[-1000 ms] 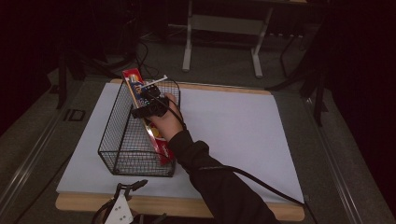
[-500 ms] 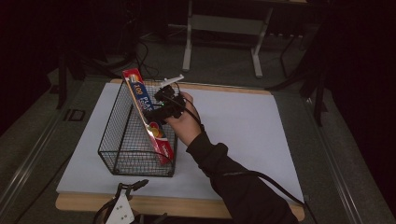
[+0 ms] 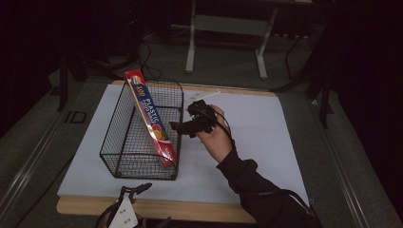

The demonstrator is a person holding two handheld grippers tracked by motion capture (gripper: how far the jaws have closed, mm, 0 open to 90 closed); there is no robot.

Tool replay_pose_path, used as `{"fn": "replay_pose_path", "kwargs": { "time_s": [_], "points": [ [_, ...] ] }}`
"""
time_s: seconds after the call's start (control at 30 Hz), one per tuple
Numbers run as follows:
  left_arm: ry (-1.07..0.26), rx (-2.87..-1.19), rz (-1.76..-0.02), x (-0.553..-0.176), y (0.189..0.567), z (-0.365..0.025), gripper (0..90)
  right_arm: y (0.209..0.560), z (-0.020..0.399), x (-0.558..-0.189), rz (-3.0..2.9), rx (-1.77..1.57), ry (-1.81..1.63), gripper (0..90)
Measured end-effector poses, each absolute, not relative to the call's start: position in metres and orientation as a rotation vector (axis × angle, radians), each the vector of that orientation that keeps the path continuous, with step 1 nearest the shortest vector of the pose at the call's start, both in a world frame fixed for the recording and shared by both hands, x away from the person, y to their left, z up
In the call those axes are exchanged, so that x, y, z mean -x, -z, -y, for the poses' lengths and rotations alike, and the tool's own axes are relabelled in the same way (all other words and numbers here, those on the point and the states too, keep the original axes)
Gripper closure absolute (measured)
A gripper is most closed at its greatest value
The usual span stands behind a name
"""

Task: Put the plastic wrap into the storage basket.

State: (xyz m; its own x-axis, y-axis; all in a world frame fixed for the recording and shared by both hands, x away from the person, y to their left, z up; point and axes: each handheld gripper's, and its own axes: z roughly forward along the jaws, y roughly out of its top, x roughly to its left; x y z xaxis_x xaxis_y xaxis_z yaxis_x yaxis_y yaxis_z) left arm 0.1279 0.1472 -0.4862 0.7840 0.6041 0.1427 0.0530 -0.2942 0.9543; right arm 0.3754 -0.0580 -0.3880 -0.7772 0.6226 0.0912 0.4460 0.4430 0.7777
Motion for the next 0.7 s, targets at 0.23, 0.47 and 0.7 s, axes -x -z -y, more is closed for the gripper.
{"fn": "replay_pose_path", "kwargs": {
  "time_s": [0.23, 0.47, 0.7],
  "points": [
    [-0.588, -1.808, -0.512, -0.128, 0.486, -0.147, 1.0, 0.405, 0.092, -0.366, -2.481, -0.962, -1.231, 13.5],
    [-0.591, -1.809, -0.509, -0.128, 0.486, -0.147, 0.9, 0.422, 0.125, -0.349, -2.445, -0.986, -1.236, 13.4],
    [-0.588, -1.808, -0.509, -0.129, 0.486, -0.146, 1.0, 0.442, 0.158, -0.337, -2.413, -1.053, -1.248, 13.4]
  ]
}}
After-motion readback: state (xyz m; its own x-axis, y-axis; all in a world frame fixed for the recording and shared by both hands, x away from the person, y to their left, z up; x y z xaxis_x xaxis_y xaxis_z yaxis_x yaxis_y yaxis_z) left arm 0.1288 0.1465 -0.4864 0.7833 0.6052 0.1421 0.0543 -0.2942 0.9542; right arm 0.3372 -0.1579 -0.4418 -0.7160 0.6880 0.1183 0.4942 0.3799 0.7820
